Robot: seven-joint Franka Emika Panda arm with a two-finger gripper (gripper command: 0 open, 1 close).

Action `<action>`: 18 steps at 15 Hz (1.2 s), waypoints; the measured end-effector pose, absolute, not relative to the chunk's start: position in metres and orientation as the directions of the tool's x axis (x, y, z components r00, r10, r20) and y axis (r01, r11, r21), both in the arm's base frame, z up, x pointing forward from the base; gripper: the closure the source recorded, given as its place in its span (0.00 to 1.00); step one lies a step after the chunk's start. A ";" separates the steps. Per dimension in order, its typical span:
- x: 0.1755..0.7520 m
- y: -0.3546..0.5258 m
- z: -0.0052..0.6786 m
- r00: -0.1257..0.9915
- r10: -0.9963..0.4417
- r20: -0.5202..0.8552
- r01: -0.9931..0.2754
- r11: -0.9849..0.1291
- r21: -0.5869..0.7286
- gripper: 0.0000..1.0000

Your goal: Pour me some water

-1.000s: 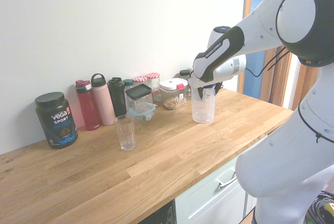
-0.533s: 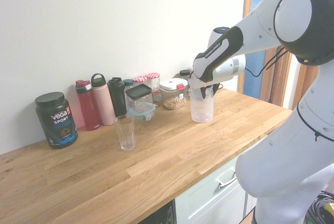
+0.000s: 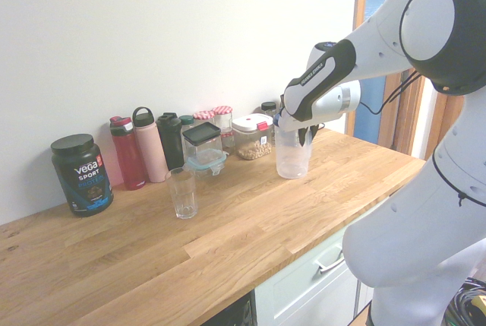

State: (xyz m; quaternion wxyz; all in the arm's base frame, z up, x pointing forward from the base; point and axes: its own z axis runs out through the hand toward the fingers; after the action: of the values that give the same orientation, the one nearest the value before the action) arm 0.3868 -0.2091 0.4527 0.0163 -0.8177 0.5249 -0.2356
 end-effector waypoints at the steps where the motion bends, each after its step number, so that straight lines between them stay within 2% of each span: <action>1: 0.384 -0.208 0.458 0.345 -0.864 0.367 -0.846 -0.455 -0.277 1.00; 4: 0.361 -0.193 0.499 0.432 -0.830 0.353 -0.803 -0.532 -0.269 1.00; 9: 0.306 -0.128 0.584 0.685 -0.665 0.299 -0.621 -0.747 -0.239 1.00; 14: 0.346 -0.054 0.597 0.863 -0.409 0.296 -0.383 -0.912 -0.145 1.00; 18: 0.382 -0.011 0.594 0.952 -0.182 0.247 -0.171 -0.983 -0.067 1.00</action>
State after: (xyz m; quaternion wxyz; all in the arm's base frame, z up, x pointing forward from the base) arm 0.3820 -0.0109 0.5937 0.0225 -0.9876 0.0892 -0.1270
